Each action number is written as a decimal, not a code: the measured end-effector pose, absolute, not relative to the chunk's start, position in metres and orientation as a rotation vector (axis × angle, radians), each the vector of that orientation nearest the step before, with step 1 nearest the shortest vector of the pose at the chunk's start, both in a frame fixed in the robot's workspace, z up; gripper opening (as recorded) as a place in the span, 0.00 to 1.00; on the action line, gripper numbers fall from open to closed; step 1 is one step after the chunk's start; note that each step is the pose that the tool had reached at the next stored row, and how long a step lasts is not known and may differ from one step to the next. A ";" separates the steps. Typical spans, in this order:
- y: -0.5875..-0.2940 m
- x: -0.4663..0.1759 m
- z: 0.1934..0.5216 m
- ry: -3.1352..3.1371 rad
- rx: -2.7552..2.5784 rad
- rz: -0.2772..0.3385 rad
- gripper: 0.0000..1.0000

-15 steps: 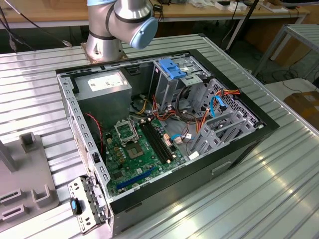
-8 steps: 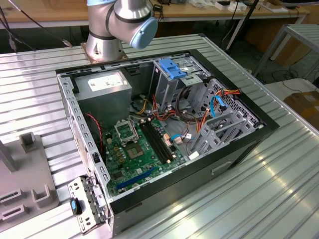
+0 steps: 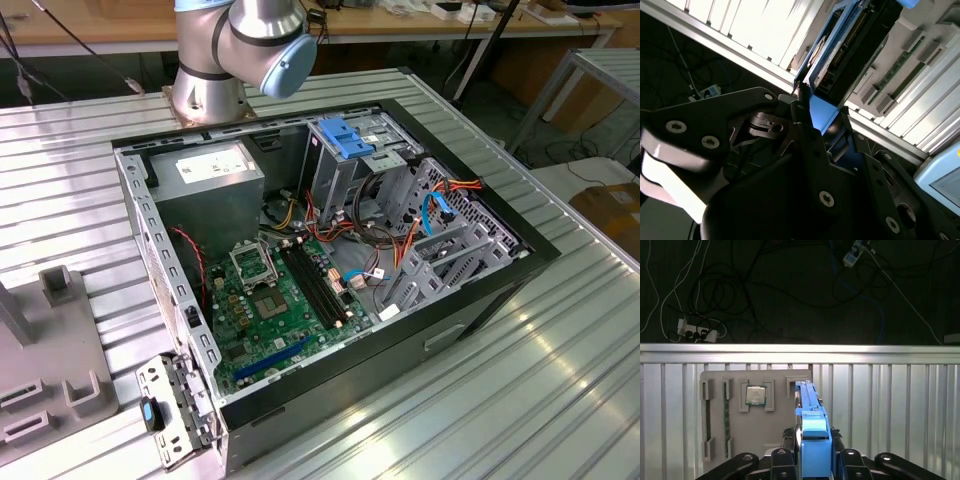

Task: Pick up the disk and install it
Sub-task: 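Pick up the disk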

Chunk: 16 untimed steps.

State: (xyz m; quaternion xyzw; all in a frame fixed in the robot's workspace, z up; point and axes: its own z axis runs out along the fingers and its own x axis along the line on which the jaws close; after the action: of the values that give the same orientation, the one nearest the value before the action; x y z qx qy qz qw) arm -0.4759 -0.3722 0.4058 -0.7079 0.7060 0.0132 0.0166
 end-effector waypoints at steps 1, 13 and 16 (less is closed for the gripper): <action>-0.372 -0.476 0.407 2.195 -2.201 0.041 0.37; -0.372 -0.476 0.426 2.194 -2.201 0.041 0.37; -0.372 -0.476 0.427 2.194 -2.201 0.041 0.37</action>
State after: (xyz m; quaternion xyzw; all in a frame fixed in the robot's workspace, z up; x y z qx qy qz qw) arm -0.4759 -0.3723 0.4267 -0.7081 0.7058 0.0133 0.0167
